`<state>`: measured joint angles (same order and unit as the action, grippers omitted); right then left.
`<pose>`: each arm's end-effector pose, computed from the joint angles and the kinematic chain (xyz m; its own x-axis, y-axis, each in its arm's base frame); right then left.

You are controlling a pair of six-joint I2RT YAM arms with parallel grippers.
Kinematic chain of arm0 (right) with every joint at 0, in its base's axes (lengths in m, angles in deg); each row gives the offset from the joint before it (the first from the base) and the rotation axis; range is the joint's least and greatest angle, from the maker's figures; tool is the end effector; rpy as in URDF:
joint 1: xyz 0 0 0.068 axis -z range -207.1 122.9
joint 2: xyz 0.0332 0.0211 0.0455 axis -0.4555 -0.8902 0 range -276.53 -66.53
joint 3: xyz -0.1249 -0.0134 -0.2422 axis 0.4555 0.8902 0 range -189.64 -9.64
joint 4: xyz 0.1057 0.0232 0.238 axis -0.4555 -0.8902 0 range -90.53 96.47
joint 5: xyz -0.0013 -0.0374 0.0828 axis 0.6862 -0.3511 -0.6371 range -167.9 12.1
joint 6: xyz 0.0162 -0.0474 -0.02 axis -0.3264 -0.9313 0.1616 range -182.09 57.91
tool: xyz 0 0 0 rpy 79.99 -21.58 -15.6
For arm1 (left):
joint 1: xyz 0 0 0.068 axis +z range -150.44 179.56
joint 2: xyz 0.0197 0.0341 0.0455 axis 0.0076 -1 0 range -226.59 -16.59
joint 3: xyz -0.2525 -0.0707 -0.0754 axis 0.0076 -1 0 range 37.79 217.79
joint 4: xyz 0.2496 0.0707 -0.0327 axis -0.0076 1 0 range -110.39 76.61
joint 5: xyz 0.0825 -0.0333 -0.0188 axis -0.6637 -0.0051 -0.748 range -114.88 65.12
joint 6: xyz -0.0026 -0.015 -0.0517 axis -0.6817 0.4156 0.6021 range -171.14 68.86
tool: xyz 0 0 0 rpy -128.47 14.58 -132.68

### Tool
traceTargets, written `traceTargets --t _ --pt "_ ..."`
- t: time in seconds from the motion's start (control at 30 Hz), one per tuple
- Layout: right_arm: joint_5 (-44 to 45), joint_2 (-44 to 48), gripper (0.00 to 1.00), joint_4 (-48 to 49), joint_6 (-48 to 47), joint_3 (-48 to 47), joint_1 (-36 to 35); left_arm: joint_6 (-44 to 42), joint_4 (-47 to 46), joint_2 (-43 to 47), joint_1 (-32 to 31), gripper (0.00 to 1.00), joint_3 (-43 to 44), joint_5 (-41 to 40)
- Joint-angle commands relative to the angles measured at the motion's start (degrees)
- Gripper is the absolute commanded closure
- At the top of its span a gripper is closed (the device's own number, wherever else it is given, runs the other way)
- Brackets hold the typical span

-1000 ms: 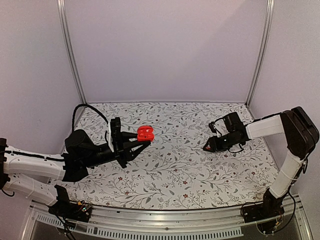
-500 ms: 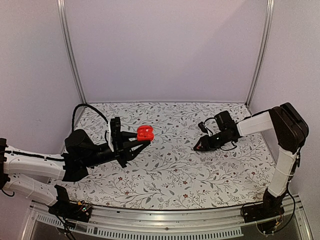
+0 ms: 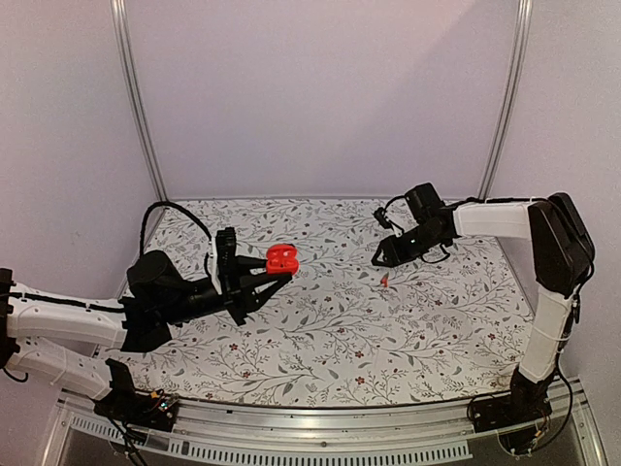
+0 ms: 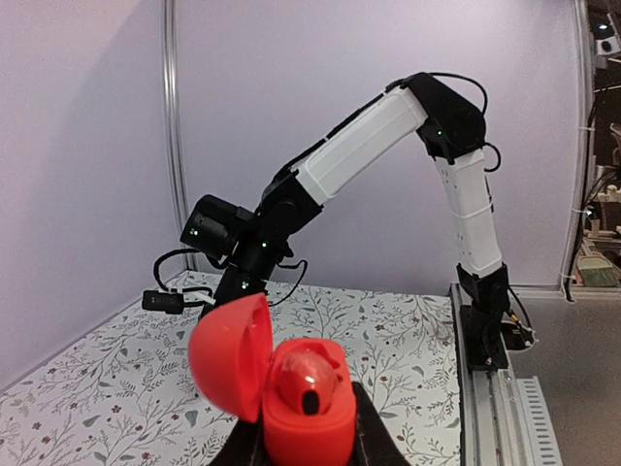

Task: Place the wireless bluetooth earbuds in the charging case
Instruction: Pick up the right earbud from the center of the board.

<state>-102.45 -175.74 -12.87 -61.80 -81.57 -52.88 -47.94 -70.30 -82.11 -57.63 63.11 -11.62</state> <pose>0.3506 0.1859 0.1735 -0.7549 -0.3595 -0.5484 -0.5977 0.7214 0.3498 0.1251 -0.2090 0.2598 0.0386 -0.1605 -0.9863 0.9443 0.3287 -0.0165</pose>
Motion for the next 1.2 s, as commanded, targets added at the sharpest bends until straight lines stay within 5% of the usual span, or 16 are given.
traceTargets --t 0.0,0.57,1.17 --pt "10.99 -1.39 0.58 -12.76 -4.53 -7.08 -0.17 -0.39 0.1 0.4 0.8 1.0 0.17 0.1" --pt "13.98 -8.62 0.59 -17.59 -4.19 -10.97 -3.09 -0.05 -0.45 1.4 0.95 1.0 -1.21 -0.07" --pt "23.83 -13.03 0.76 -22.06 -5.48 -13.39 -9.3 0.03 -0.63 2.41 1.29 1.0 -2.12 -0.19"
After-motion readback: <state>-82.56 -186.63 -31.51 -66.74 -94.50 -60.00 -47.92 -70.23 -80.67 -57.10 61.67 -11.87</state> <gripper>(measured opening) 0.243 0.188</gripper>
